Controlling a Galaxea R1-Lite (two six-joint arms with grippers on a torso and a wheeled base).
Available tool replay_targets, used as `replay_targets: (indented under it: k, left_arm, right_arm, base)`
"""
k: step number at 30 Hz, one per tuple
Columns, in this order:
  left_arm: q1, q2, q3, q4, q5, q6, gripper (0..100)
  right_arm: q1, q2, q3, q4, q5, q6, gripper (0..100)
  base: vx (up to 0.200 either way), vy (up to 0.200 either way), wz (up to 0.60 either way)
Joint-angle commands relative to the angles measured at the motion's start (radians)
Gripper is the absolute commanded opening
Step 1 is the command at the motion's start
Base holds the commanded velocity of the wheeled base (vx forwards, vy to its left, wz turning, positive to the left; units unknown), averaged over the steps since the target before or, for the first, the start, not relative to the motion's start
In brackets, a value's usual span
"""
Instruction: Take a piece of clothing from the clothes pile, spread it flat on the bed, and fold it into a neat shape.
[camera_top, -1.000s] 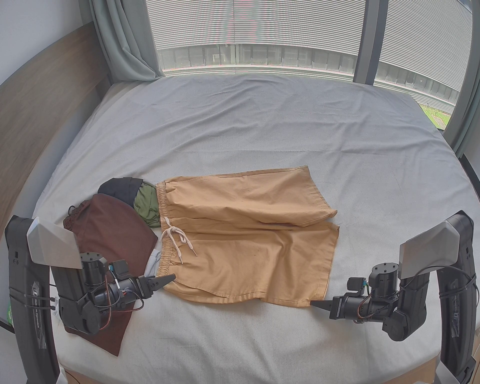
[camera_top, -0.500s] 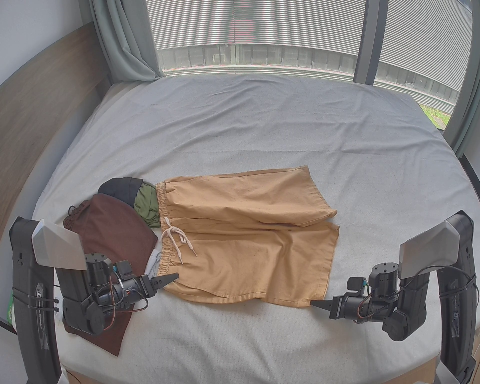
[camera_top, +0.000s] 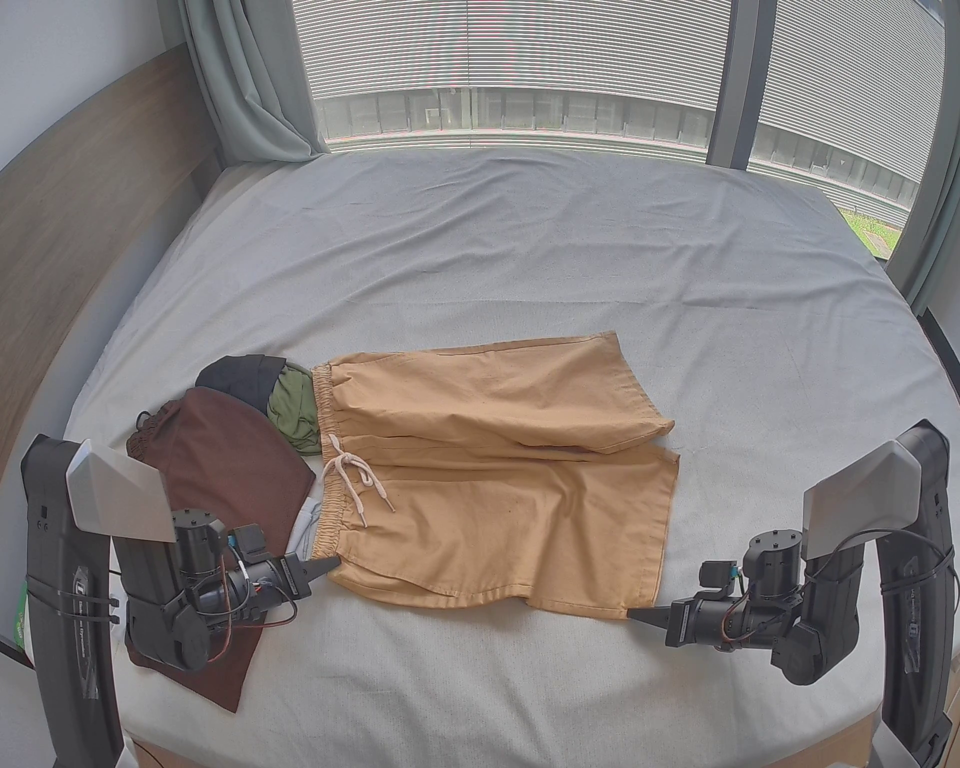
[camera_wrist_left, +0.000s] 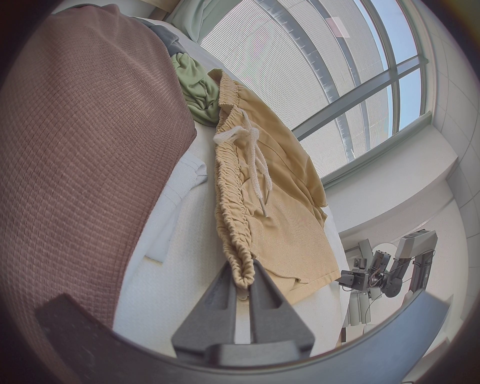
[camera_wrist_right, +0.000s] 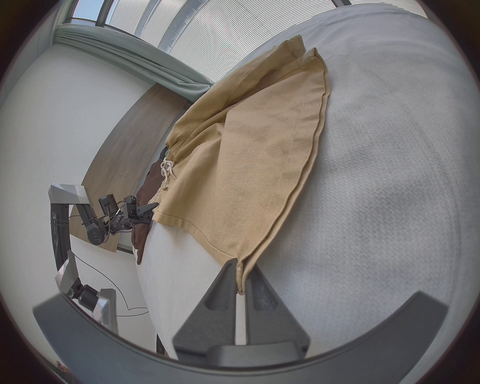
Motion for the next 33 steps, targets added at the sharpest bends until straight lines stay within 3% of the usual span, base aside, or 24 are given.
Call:
replay_targets:
  k: [1, 5, 9, 25, 33]
  left_arm:
    - [0.004, -0.005, 0.031, -0.004, -0.005, 0.026, 0]
    - [0.018, -0.003, 0.064, -0.002, -0.020, 0.147, 0]
    - [0.035, -0.010, 0.100, -0.002, -0.036, 0.197, 0]
    - [0.078, -0.138, 0.233, -0.002, -0.145, 0.208, 0]
    - [0.090, -0.148, 0.290, -0.002, -0.152, 0.214, 0]
  right_arm:
    - [-0.023, -0.016, 0.025, 0.000, 0.002, -0.028, 0]
    - [-0.037, -0.023, 0.054, 0.000, 0.000, -0.065, 0]
    - [-0.065, -0.034, 0.065, 0.002, 0.002, -0.088, 0]
    - [-0.077, -0.091, 0.179, 0.002, 0.003, -0.152, 0]
    - [-0.086, -0.094, 0.220, 0.002, 0.003, -0.209, 0]
  base:
    - [0.000, 0.000, 0.00]
    - [0.000, 0.000, 0.00]
    - [0.000, 0.000, 0.00]
    - [0.000, 0.000, 0.00]
    - [0.000, 0.000, 0.00]
